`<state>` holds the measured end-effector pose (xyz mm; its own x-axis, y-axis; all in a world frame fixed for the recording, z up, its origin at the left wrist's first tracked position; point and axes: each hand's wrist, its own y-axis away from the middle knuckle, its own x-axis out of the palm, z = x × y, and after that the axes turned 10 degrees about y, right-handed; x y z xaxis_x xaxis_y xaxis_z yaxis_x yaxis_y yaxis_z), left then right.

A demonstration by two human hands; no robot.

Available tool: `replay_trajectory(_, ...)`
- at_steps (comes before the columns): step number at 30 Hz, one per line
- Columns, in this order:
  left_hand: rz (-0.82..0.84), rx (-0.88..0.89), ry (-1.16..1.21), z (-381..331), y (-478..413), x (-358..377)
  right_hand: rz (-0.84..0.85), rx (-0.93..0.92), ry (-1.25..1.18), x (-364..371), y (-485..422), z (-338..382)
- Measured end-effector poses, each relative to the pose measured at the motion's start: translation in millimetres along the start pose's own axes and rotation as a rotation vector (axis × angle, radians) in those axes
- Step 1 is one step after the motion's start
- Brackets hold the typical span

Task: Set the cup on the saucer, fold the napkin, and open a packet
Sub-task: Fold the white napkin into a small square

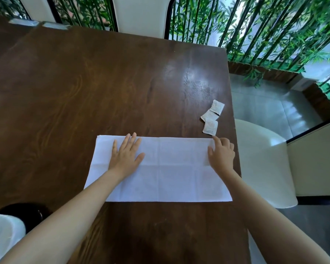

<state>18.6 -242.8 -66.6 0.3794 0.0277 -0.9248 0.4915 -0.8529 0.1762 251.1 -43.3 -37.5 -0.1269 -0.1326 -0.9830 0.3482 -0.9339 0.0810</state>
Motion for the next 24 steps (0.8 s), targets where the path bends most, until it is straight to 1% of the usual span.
replay_trajectory(4, 0.017, 0.028, -0.037, -2.9, 1.7, 4.1, 0.104, -0.068, 0.148, 14.2, 4.5, -1.2)
replay_trajectory(8, -0.039, 0.052, -0.044, -1.0, 7.0, 7.6, 0.092, -0.111, 0.214, 30.2, 15.1, -9.5)
replay_trajectory(11, -0.035, 0.037, -0.067, -2.9, 8.2, 6.3, 0.090, -0.096, 0.259, 28.8, 15.5, -7.4)
replay_trajectory(13, -0.046, 0.064, -0.081, -8.3, 13.9, 7.3, 0.042, -0.122, 0.268, 27.3, 18.9, 2.1)
replay_trajectory(14, -0.053, 0.094, -0.075, -13.3, 19.3, 9.2, 0.021, -0.179, 0.259, 27.4, 24.2, 10.6)
replay_trajectory(17, -0.035, 0.172, -0.043, -29.1, 40.2, 17.5, 0.045, -0.478, 0.219, 36.4, 55.4, 44.9)
replay_trajectory(19, -0.020, 0.152, -0.036, -28.8, 49.6, 22.4, 0.099, -0.583, 0.210, 45.6, 75.8, 58.7)
replay_trajectory(21, -0.024, 0.093, -0.043, -17.1, 54.8, 24.3, 0.128, -0.583, 0.230, 51.9, 83.7, 56.5)
replay_trajectory(24, -0.051, 0.034, -0.043, 5.8, 62.9, 20.3, 0.112, -0.523, 0.254, 50.5, 79.0, 39.4)
